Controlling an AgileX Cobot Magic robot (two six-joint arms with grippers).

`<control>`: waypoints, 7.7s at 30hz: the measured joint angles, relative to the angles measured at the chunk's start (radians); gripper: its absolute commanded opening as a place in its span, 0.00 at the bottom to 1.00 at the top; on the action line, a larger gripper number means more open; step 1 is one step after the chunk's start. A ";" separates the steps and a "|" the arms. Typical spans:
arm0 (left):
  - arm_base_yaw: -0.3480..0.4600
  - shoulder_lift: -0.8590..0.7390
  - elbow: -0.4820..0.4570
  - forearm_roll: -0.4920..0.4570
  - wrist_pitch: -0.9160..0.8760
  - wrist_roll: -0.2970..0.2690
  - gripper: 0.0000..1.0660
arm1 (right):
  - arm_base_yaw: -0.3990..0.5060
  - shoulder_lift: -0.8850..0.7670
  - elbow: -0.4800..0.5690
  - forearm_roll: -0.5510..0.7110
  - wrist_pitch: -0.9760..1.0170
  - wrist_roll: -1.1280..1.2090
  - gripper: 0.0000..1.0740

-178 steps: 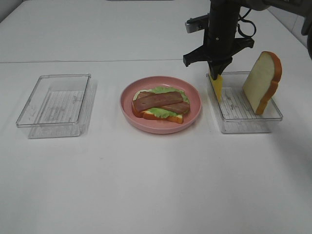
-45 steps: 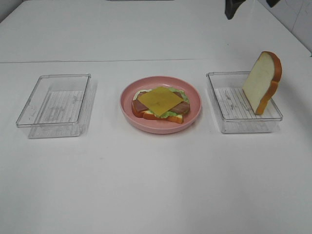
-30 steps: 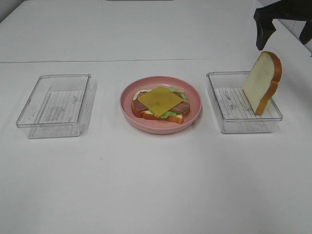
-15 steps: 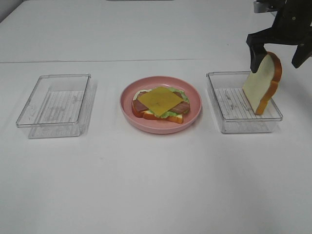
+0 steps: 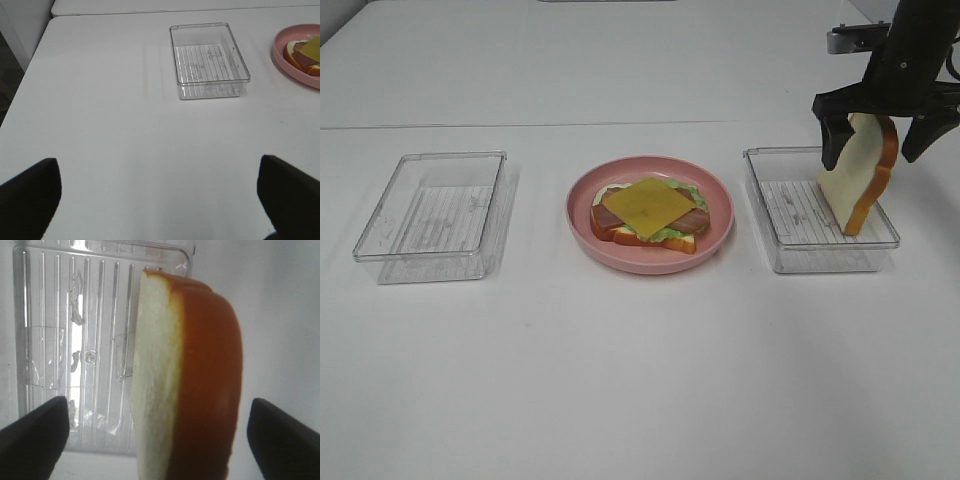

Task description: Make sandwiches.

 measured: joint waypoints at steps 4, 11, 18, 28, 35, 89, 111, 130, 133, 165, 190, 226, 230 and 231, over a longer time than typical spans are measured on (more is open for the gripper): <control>0.000 0.000 0.000 0.000 0.000 0.000 0.94 | 0.000 0.000 0.000 0.001 -0.001 0.000 0.43; 0.000 0.000 0.000 0.000 0.000 0.000 0.94 | 0.000 0.000 0.000 0.003 -0.002 0.001 0.00; 0.000 0.000 0.000 0.000 0.000 0.000 0.94 | 0.000 -0.031 0.003 0.022 0.009 -0.001 0.00; 0.000 0.000 0.000 0.000 0.000 0.000 0.94 | 0.000 -0.180 0.003 0.196 0.013 -0.062 0.00; 0.000 0.000 0.000 0.000 0.000 0.000 0.94 | 0.016 -0.205 0.003 0.390 0.024 -0.117 0.00; 0.000 0.000 0.000 0.000 0.000 0.000 0.94 | 0.316 0.042 0.003 0.342 -0.179 -0.107 0.92; 0.000 0.000 0.000 0.000 0.000 0.000 0.94 | 0.316 -0.067 -0.198 0.084 0.036 -0.096 0.92; 0.000 0.000 0.000 0.000 0.000 0.000 0.94 | 0.316 -0.587 0.348 -0.002 0.038 -0.008 0.92; 0.000 0.000 0.000 0.000 0.000 0.000 0.94 | 0.316 -0.675 0.459 -0.002 0.038 0.002 0.92; 0.000 0.000 0.000 0.000 0.000 0.000 0.94 | 0.316 -1.700 1.041 -0.015 0.050 0.024 0.92; 0.000 0.000 0.000 0.000 0.000 0.000 0.94 | -0.004 -2.198 1.422 0.007 0.000 0.024 0.92; 0.000 0.000 0.000 0.000 0.000 0.000 0.94 | -0.009 -2.242 1.454 0.054 -0.066 -0.031 0.92; 0.000 0.000 0.000 0.000 0.000 0.000 0.94 | -0.009 -2.242 1.454 0.054 -0.066 -0.031 0.92; 0.000 0.000 0.000 0.000 0.000 0.000 0.94 | -0.009 -2.242 1.454 0.054 -0.066 -0.031 0.92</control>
